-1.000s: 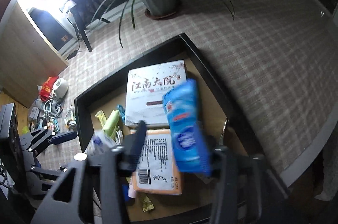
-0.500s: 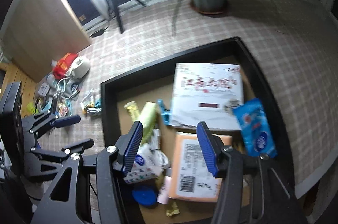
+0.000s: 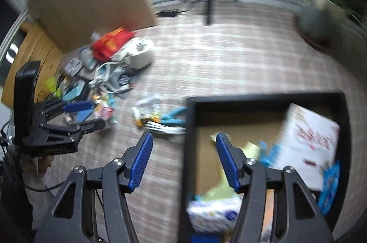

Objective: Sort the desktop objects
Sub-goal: 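Move both grippers back to the pile, then grasp the snack packet with the right gripper while the left grasps the Coffee-mate sachet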

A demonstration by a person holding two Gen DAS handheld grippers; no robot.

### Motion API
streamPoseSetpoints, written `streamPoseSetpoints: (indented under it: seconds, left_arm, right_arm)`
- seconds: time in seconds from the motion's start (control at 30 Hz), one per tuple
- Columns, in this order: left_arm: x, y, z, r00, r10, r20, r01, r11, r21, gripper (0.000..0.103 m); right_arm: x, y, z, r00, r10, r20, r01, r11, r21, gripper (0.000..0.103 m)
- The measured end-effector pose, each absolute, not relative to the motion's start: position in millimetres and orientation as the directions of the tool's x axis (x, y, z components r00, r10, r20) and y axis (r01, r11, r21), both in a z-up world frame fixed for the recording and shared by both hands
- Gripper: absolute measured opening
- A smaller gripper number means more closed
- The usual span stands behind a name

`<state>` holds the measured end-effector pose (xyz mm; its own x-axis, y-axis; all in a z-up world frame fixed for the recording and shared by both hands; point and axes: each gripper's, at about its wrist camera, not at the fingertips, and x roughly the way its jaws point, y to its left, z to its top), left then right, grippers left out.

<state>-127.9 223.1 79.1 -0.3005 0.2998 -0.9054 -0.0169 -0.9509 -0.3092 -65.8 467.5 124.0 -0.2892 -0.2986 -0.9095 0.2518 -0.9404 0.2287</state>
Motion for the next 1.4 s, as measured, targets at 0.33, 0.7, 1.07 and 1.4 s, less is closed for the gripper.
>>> streamPoseSetpoints:
  seconds: [0.33, 0.7, 1.07, 1.4]
  left_arm:
    - [-124.5, 180.1, 43.1, -0.271, 0.352, -0.896, 0.167, -0.899, -0.404, 0.063]
    - [-133.8, 200.2, 30.8, -0.233, 0.34, -0.911, 0.201, -0.9, -0.388, 0.07]
    - [-127.4, 210.3, 23.2, -0.232, 0.29, -0.928, 0.184, -0.924, -0.335, 0.054]
    - [-114.1, 208.4, 37.4, -0.261, 0.29, -0.921, 0.176, -0.924, -0.34, 0.039]
  right_arm:
    - [-126.1, 387.5, 69.2, -0.119, -0.294, -0.948, 0.33, -0.913, 0.241, 0.057]
    - [-136.5, 360.2, 35.9, -0.051, -0.234, -0.971, 0.365, -0.909, 0.2, 0.063]
    - [-135.5, 348.4, 21.9, -0.038, -0.198, -0.979, 0.39, -0.905, 0.168, 0.062]
    - [-134.3, 357.8, 27.0, -0.06, -0.188, -0.98, 0.375, -0.914, 0.152, 0.026]
